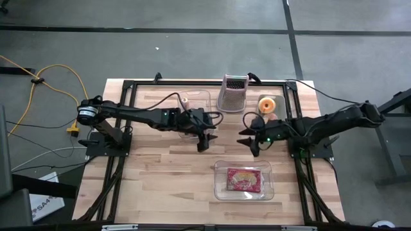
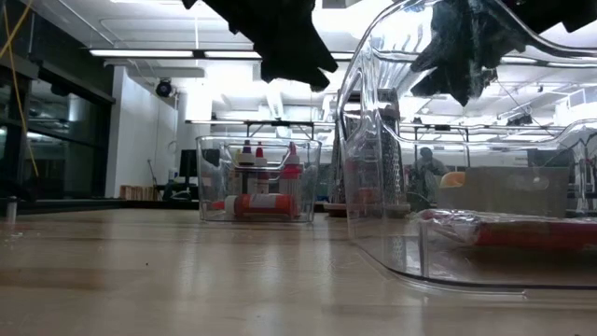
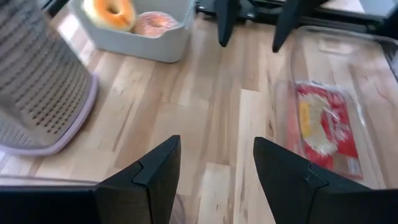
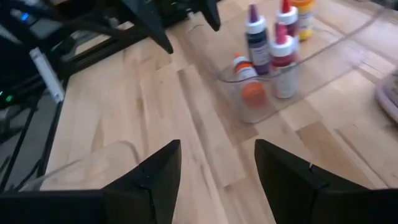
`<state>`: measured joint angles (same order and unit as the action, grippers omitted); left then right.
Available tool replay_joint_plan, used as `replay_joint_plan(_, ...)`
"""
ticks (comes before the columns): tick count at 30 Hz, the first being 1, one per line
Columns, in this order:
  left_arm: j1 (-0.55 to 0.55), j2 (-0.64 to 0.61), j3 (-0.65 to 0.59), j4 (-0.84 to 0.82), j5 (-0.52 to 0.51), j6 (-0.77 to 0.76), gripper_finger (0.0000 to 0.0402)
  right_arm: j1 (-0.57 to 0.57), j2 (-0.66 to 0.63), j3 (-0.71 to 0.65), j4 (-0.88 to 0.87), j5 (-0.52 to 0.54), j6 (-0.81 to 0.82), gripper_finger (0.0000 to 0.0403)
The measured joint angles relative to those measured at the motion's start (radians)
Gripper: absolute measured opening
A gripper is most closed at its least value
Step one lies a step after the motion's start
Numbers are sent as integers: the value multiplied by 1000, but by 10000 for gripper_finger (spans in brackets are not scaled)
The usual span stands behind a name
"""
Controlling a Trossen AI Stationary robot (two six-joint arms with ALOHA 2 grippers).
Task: Pick & Place Food Item
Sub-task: Return to Home Position
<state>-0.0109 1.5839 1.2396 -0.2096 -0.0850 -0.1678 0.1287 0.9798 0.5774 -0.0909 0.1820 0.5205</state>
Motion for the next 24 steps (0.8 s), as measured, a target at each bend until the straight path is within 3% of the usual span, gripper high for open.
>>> replay_joint_plan(11, -49, 0, 0, 1, 5, 21, 196, 78, 0, 0, 15, 1, -26, 193)
replay_joint_plan(24, -87, 0, 0, 13, 6, 18, 196, 87, 0, 0, 17, -3, -20, 194)
